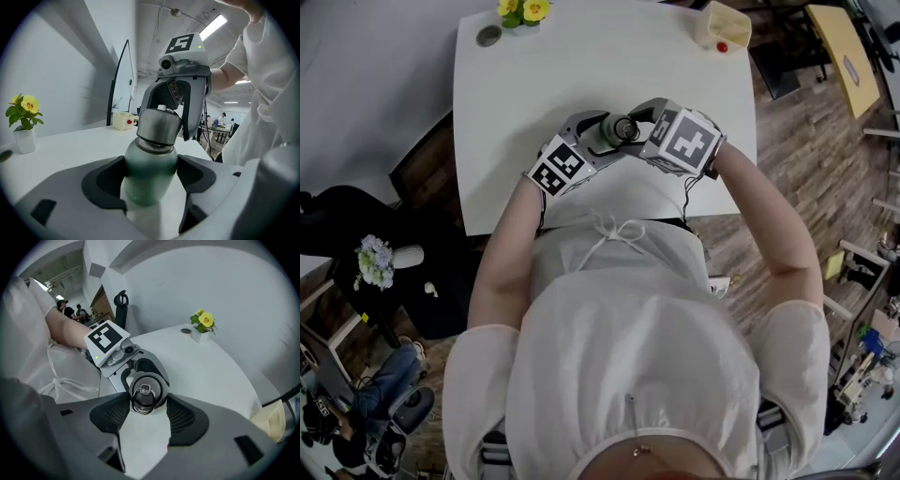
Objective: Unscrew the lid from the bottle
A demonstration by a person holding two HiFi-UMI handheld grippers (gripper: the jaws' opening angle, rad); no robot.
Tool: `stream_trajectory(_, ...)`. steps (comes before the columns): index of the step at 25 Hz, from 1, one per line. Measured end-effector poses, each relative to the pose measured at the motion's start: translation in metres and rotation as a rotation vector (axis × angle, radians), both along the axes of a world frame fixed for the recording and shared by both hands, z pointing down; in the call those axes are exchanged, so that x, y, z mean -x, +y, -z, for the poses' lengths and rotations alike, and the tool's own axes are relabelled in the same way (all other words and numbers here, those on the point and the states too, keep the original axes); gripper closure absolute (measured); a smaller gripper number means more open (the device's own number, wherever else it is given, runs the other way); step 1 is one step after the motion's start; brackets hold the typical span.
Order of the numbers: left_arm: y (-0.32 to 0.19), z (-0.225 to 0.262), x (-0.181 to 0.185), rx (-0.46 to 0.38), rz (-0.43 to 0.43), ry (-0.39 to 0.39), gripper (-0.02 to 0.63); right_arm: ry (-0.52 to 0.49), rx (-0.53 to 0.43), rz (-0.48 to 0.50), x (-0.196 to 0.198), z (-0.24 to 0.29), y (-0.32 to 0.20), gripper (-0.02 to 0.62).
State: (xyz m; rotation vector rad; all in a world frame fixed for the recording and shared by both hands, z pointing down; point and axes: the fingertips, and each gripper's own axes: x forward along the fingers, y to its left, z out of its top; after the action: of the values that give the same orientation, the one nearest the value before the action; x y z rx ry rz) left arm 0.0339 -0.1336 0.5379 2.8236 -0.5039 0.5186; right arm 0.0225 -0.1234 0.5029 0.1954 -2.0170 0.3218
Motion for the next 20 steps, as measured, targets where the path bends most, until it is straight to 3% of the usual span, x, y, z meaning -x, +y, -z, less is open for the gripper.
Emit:
stream_trajectory(6,-0.0005,0.0,0.0004,0.001,0.001,-0.002,0.241,0.148,-0.001,0.199,-0.0035,0.0012,-0.0001,0.337)
stream_trajectory(14,-0.0007,-0.0032,0.0021,0.005,0.0,-0.009,0.241,0.202,-0.06,0.513,-0.0015,-0.0005,0.0018,0.337)
stream_trajectory(17,-0.0013,-0.0036,0.0028,0.001,0.001,-0.003,0.241,0.203,-0.081,0.565,-0.0005,-0.0008,0.0018,0.336)
stream_trajectory(20,-0.0014,-0.0027,0.0016,-0.002,0.001,0.001,0.241,0.184,-0.09,0.538,-0.0009,-0.0004,0.0019,0.333)
